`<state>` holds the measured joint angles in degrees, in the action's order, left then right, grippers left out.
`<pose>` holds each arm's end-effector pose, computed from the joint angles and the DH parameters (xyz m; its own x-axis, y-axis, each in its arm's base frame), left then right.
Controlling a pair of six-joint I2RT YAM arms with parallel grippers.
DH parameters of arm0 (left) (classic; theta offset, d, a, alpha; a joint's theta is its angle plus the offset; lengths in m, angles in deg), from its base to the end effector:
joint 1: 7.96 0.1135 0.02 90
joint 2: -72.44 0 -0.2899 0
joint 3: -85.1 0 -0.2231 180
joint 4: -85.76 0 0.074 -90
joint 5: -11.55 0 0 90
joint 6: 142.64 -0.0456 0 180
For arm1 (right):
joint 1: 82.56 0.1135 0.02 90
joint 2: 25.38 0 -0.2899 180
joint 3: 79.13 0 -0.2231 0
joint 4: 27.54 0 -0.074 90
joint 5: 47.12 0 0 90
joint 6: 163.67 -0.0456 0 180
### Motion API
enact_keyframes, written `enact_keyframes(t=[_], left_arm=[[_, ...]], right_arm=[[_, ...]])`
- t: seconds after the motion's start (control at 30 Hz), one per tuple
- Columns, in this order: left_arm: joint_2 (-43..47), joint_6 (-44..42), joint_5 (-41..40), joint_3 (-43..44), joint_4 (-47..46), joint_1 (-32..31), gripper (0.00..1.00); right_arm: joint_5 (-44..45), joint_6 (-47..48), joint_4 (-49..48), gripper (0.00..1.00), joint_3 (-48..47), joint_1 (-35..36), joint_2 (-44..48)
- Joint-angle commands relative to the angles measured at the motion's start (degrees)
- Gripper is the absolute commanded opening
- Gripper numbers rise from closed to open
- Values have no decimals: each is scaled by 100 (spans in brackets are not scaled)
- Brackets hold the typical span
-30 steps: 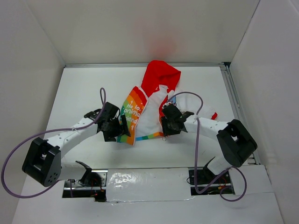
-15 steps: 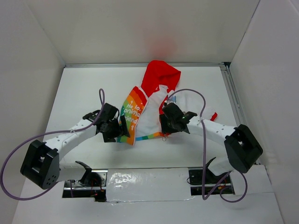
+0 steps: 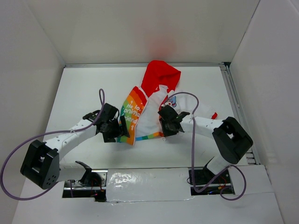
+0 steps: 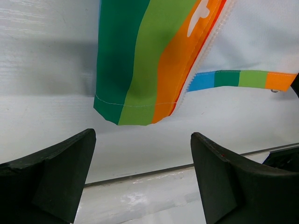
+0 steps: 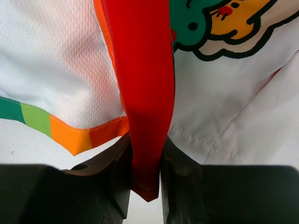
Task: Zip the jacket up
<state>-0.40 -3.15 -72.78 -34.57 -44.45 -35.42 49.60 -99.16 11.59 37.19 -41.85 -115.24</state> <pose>0.1823 -0.0998 0.2365 -0.8902 -0.3900 -0.2354 -0.2728 0.8702 -0.4102 0.2076 0.1716 0.1966 -0.8845 -0.1972 -0.4228 -0.2549 0.9633 0.0838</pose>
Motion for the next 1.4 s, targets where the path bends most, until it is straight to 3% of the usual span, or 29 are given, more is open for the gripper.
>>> enact_keyframes(t=[0.0,0.1,0.17,0.43,0.5,0.57,0.97,1.03,1.1,1.37], left_arm=[[50,-71,-14,-8,-53,-5,94],[42,-80,4,-8,-71,-5,94],[42,-72,22,-8,-62,-13,94],[59,-80,22,-17,-53,-13,95],[51,-80,39,-17,-53,-13,95],[50,-89,31,-8,-53,-13,95],[16,-72,-40,97,43,-84,95],[15,-63,-49,123,70,-101,94],[-2,-63,-57,141,70,-119,94],[-2,-28,-136,290,210,-259,96]], right_arm=[[-30,-26,-147,34,-158,-19,57],[-57,-43,-103,46,-167,-19,215],[-39,-61,-51,49,-185,-28,311],[-74,-78,-6,46,-202,-28,497],[-92,-44,-24,36,-185,-28,461],[-83,-34,11,33,-211,-28,321],[-66,-87,82,30,-343,-133,-189],[-171,-78,29,9,-308,-151,-137],[-232,-105,-6,0,-290,-160,-14],[-610,45,-173,0,-247,-169,635]])
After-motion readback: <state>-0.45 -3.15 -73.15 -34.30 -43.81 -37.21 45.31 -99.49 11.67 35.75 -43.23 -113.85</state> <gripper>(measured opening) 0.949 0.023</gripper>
